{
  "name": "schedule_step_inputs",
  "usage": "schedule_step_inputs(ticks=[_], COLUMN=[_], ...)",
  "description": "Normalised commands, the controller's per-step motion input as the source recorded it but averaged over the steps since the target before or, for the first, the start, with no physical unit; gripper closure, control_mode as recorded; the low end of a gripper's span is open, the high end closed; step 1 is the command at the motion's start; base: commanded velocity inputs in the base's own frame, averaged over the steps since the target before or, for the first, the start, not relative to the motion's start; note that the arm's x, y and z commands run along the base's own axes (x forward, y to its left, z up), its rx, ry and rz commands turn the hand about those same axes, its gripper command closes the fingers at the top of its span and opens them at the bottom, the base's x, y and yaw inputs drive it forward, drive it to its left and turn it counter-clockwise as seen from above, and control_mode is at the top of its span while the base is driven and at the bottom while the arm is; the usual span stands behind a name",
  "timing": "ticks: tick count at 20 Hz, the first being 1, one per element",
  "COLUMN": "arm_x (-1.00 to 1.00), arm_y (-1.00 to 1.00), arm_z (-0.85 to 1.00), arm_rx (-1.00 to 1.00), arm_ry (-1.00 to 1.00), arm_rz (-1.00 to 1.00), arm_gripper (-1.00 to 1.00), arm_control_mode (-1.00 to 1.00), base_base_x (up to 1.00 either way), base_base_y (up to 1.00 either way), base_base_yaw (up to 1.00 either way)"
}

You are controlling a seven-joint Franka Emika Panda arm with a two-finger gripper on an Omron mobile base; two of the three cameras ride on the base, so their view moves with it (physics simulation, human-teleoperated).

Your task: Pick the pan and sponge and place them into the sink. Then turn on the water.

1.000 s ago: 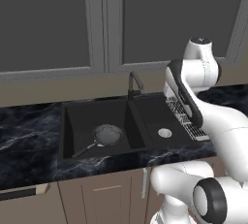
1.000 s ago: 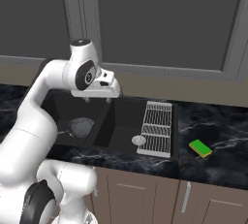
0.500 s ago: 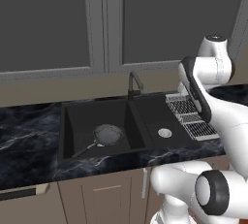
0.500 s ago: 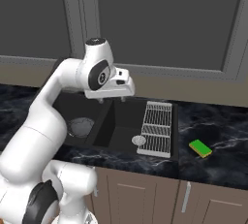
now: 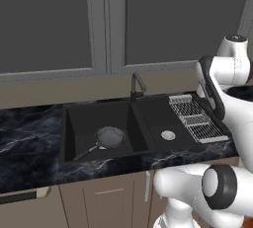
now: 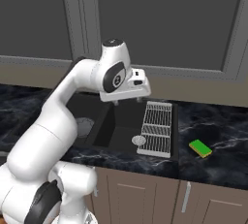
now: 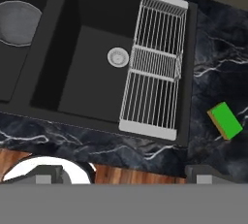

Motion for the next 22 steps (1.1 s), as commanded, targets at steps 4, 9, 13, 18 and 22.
schedule_step_inputs(ticks=[4, 9, 13, 18, 22], arm_x=[-0.08, -0.12, -0.05, 0.0, 0.08], arm_y=[-0.48, -0.46, -0.39, -0.41, -0.46], arm_z=[0.0, 0.05, 0.09, 0.03, 0.0], arm_rx=[-0.03, -0.04, -0.07, -0.06, 0.0], arm_ry=[0.0, 0.0, 0.0, 0.04, 0.05], arm_rz=[0.05, 0.03, 0.0, 0.0, 0.0], arm_gripper=[-1.0, -1.0, -1.0, -1.0, -1.0], arm_control_mode=[-1.0, -1.0, -1.0, -1.0, -1.0], base_base_x=[0.0, 0.0, 0.0, 0.0, 0.0], base_base_y=[0.0, 0.0, 0.0, 0.0, 0.0], base_base_yaw=[0.0, 0.0, 0.0, 0.0, 0.0])
